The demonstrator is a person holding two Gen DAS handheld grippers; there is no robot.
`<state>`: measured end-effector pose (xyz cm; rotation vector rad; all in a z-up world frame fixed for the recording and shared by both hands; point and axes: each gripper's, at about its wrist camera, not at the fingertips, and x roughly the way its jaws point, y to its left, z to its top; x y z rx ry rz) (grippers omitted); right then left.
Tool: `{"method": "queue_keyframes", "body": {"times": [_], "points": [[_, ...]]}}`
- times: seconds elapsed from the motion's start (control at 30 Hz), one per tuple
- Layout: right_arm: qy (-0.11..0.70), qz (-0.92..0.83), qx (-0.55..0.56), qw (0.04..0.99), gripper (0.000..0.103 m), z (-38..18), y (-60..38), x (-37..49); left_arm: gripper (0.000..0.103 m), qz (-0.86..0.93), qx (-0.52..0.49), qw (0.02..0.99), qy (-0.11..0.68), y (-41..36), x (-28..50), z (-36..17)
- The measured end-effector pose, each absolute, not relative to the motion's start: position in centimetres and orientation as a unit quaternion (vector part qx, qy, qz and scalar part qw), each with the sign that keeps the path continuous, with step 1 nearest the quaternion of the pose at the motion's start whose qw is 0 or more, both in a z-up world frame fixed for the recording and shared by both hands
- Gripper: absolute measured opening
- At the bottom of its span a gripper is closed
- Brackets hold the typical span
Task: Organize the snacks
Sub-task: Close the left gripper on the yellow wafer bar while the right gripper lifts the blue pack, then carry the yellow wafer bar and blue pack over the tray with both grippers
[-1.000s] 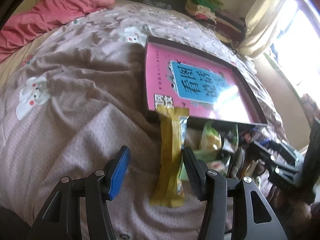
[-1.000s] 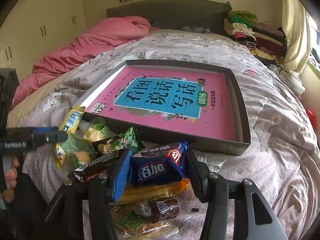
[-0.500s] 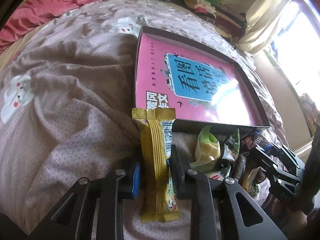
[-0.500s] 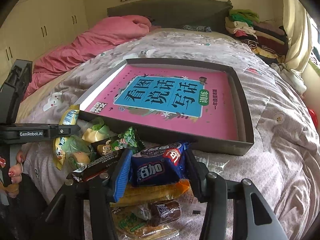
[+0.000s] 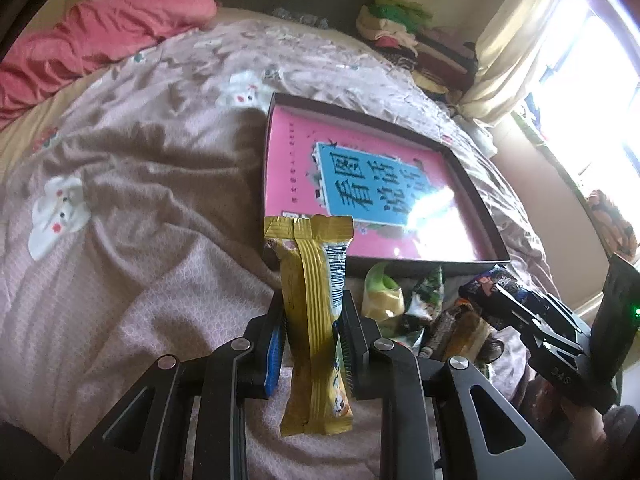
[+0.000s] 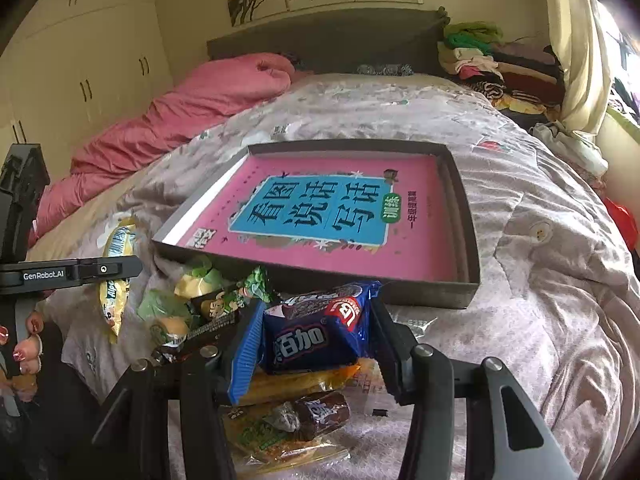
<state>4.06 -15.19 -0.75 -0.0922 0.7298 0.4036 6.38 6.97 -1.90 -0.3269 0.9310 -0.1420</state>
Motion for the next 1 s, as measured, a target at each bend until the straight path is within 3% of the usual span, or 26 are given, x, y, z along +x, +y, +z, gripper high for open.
{"method": "queue_keyframes", "body": {"times": [1.0], "points": [[0.292, 0.186, -0.001, 0.938, 0.052, 2.5, -17.7, 5.0, 0.025, -0.066, -0.137, 0.9, 0.408, 4.7, 9.1, 1.6]]}}
